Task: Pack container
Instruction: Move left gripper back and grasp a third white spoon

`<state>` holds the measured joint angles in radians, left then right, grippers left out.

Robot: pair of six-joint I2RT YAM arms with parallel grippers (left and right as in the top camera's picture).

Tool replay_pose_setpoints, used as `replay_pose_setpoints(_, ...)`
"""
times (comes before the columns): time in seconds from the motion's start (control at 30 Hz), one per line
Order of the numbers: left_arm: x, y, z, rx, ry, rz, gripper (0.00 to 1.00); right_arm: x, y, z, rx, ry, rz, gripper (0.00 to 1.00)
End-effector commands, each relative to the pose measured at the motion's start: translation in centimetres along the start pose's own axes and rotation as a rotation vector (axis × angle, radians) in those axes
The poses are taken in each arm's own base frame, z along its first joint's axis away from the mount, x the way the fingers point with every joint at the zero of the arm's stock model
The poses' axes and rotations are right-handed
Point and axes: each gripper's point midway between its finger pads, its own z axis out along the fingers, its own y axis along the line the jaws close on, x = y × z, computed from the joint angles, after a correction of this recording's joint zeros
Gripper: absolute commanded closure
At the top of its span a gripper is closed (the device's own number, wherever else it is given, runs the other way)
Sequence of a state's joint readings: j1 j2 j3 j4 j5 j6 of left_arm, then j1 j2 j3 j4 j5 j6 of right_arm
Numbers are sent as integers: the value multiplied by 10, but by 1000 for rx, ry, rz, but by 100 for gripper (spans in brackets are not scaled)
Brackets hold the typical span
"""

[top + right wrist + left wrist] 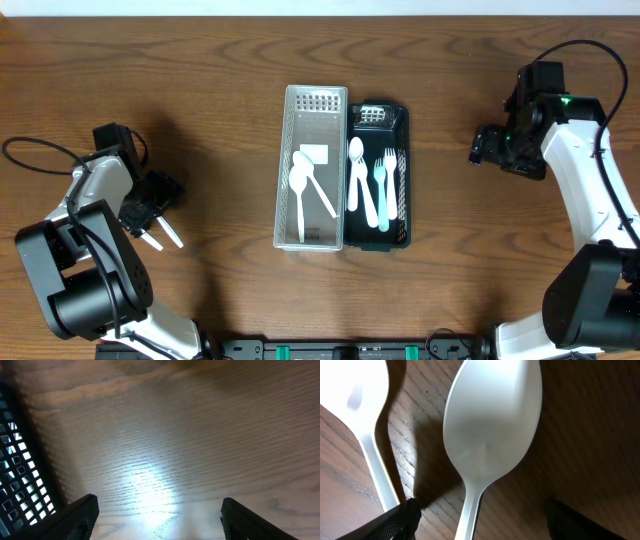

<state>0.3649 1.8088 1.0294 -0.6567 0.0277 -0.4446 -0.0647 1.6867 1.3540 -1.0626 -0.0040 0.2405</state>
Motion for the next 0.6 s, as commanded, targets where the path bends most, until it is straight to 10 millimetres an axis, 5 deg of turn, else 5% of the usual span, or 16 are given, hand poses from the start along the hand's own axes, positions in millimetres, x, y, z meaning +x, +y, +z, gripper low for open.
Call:
replay_pose_setpoints(0.0,4,5,11,-27,30,3,17,0,-2,-1,1,0,-8,19)
replay_pose_setpoints(0.13,7,6,11,-32,39,3,20,0,-2,-1,1,0,-8,19)
replay_pose_setpoints(0.4,10,9,10,-43,52,4,61,-1,-2,-1,1,-1,-8,19)
replay_pose_setpoints(0.57,12,10,10,-47,59,4,76,-1,-2,-1,1,-3,-8,19)
